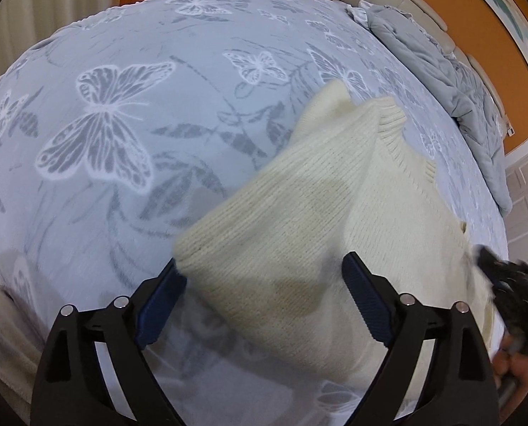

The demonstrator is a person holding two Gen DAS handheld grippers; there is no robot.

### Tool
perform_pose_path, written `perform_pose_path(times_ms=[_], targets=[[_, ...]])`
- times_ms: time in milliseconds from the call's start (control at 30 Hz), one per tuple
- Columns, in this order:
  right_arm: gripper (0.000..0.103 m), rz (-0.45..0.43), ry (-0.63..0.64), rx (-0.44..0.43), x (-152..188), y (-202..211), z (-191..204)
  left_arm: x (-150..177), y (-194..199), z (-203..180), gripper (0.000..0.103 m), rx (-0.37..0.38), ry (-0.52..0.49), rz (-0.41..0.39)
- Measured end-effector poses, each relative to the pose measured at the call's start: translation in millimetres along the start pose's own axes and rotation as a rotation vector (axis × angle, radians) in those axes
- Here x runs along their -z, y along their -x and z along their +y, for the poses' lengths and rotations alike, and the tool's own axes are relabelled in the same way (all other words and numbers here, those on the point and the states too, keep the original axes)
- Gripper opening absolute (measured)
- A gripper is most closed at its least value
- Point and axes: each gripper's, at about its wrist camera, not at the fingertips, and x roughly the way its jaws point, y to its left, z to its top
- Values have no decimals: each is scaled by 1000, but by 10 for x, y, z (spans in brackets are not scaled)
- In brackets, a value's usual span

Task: Fold small clothes

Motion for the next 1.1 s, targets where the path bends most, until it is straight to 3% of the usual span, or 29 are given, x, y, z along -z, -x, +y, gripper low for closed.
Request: perform_pose_path(times_ms=[100, 200, 233, 267, 333, 367, 500, 567, 667, 867, 967, 1100], targets=[[17, -71, -24, 157, 32, 422, -492, -42, -9, 27, 87, 14, 26, -3], [18, -60, -127, 310, 123, 625, -1193, -72, -23, 34, 87, 23, 45, -13], [0, -40, -151, 343, 173, 630, -1396, -79, -24, 33, 87, 22, 45, -17], [0, -5, -163, 366, 236, 594, -1611, -80, -28, 24, 87, 19, 43, -22], [0, -23, -161, 293, 348, 598, -1814, -81, -36, -6, 86, 10, 32, -34], [0, -29, -160, 283, 341, 584, -1831, -83, -40, -24, 80, 2, 21, -44], [3, -63, -153, 265, 434, 670, -1786, -179, -66, -69, 33, 54, -2, -37], [3, -87, -155, 248, 529, 743, -1724, -240, 54, -191, 26, 53, -32, -37], [5, -93, -183, 222, 589, 825, -1749, -263, 424, -558, 23, 82, -136, -113], [14, -121, -243, 169, 562, 931, -1737, 58, 1256, -1899, 22, 280, -421, -244], [19, -150, -248, 112, 592, 1093, -1694, 334, 1286, -2371, 22, 321, -527, -219], [32, -194, -281, 29, 689, 1339, -1688, 954, 984, -2860, 22, 311, -686, -108]])
